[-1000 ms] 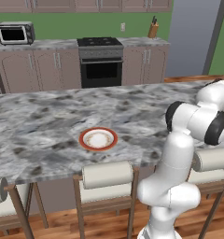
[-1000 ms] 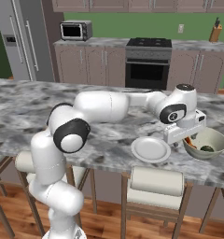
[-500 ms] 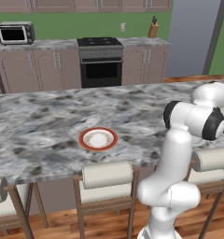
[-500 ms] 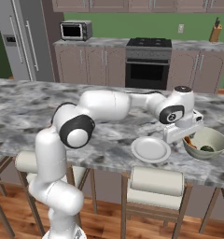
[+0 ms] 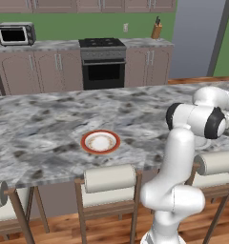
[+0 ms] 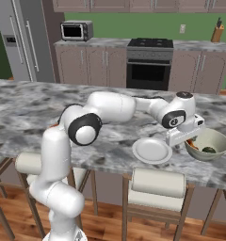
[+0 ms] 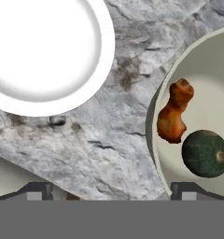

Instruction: Pick the chicken drumstick and squash from their plates and place them in the bowl. Then put the bowl in the fridge.

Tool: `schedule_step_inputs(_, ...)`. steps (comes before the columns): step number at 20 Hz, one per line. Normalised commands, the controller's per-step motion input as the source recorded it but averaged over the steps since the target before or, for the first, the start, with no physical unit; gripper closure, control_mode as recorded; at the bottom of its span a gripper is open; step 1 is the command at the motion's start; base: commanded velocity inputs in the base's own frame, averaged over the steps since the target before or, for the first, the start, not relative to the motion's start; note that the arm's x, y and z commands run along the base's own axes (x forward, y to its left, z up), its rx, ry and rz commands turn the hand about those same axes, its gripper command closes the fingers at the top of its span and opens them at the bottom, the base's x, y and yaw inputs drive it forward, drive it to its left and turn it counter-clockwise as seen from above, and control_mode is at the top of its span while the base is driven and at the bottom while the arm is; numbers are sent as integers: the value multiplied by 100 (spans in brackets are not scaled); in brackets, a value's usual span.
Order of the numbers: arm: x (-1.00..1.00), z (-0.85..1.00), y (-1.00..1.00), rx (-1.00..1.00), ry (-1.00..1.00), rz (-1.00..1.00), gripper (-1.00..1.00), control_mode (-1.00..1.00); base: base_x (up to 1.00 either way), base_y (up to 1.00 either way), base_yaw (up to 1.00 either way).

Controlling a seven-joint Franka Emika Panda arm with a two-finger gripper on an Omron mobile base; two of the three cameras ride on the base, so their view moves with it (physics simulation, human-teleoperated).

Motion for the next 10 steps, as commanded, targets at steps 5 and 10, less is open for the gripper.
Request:
schedule_step_inputs(5,23,-10,-21,0,0,0,-100,-100,0,0,0)
schedule_step_inputs(10,16,-17,-23,0,2,0,-100,-100,0,0,0)
